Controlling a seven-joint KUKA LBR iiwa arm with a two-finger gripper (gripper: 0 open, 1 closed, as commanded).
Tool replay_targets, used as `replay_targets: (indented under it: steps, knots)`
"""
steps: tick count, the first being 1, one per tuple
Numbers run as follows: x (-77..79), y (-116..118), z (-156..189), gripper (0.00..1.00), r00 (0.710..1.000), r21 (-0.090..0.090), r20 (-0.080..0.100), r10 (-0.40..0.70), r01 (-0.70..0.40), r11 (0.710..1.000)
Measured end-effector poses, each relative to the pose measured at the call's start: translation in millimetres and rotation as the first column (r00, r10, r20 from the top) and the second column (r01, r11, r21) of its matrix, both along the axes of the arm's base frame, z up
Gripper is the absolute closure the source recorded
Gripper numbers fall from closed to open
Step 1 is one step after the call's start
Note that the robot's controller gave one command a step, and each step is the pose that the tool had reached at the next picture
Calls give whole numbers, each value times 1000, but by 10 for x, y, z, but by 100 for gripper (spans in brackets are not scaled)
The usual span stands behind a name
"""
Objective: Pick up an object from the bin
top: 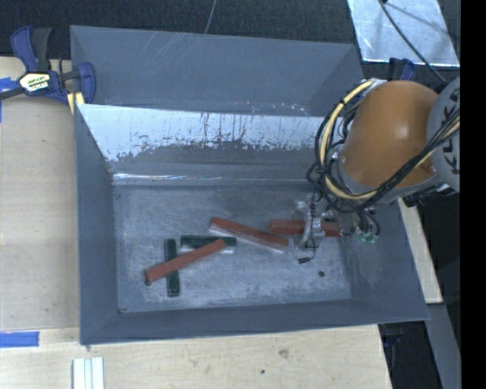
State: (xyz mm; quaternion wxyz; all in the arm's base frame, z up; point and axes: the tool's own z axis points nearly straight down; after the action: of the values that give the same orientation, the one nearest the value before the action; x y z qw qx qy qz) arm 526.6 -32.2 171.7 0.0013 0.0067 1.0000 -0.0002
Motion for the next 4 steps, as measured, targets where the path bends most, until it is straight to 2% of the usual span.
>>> replay_targets:
  steps: [4]
  knots:
    - [0,1,0,100,1000,0,0,1,-1,1000]
